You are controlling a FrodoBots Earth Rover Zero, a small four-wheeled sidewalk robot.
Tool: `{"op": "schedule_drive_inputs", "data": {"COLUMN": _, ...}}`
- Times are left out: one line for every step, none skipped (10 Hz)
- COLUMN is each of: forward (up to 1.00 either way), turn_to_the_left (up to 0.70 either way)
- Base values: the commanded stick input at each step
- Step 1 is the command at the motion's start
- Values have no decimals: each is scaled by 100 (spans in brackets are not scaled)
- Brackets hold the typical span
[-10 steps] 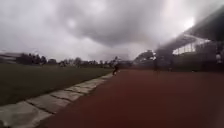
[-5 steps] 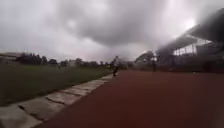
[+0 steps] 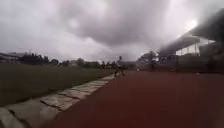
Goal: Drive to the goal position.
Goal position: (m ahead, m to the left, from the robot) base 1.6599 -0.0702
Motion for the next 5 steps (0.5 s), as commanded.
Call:
{"op": "schedule_drive_inputs", "data": {"forward": 50, "turn_to_the_left": 2}}
{"op": "schedule_drive_inputs", "data": {"forward": 50, "turn_to_the_left": 2}}
{"op": "schedule_drive_inputs", "data": {"forward": 50, "turn_to_the_left": 2}}
{"op": "schedule_drive_inputs", "data": {"forward": 50, "turn_to_the_left": 2}}
{"op": "schedule_drive_inputs", "data": {"forward": 50, "turn_to_the_left": 2}}
